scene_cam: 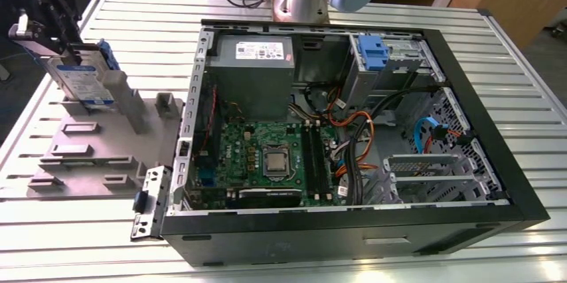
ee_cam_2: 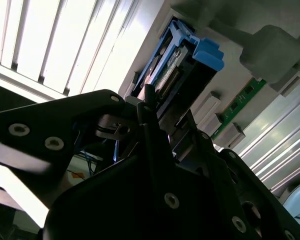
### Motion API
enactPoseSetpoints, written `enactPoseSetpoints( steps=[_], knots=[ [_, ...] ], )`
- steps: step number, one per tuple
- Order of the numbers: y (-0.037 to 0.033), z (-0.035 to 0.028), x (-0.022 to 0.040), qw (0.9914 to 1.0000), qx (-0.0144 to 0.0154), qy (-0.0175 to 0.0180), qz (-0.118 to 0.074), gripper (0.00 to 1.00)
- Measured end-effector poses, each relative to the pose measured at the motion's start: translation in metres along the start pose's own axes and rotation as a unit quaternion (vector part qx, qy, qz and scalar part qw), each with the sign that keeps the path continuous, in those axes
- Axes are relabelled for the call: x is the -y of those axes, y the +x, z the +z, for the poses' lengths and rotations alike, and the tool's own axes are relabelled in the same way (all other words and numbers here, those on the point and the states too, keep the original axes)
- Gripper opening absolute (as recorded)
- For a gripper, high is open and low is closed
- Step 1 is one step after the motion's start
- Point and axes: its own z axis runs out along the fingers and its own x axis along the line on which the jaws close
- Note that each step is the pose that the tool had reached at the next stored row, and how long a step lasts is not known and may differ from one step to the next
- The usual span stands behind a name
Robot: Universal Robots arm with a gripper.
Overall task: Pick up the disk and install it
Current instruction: 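Pick up the disk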
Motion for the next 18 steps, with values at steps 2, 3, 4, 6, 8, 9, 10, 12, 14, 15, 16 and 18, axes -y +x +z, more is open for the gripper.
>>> enactPoseSetpoints(
  steps=[2, 3, 4, 6, 8, 9, 10, 12, 14, 15, 16, 18],
  knots=[
    [0.0000, -0.0002, 0.0000, 1.00000, -0.0001, -0.0001, 0.000, 0.35],
    [0.0000, -0.0003, 0.0000, 1.00000, -0.0001, -0.0001, 0.000, 0.35],
    [0.0000, -0.0003, 0.0000, 1.00000, -0.0001, -0.0001, 0.000, 0.35],
    [0.0000, -0.0003, 0.0000, 1.00000, 0.0000, -0.0001, 0.000, 0.35],
    [0.0000, -0.0004, 0.0000, 1.00000, -0.0001, -0.0002, 0.000, 0.35],
    [0.0000, -0.0005, 0.0000, 1.00000, -0.0001, -0.0001, 0.000, 0.35],
    [0.0000, -0.0005, 0.0000, 1.00000, -0.0001, -0.0002, 0.000, 0.35],
    [0.0000, -0.0014, -0.0001, 1.00000, -0.0002, -0.0004, 0.000, 0.35],
    [-0.0001, -0.0043, -0.0002, 1.00000, -0.0001, -0.0002, 0.000, 0.35],
    [-0.0002, -0.0063, -0.0003, 1.00000, -0.0001, -0.0002, 0.000, 0.35],
    [-0.0002, -0.0085, -0.0004, 1.00000, -0.0001, -0.0002, 0.000, 0.35],
    [-0.0003, -0.0114, -0.0005, 1.00000, 0.0000, -0.0002, 0.000, 0.35]
  ],
)
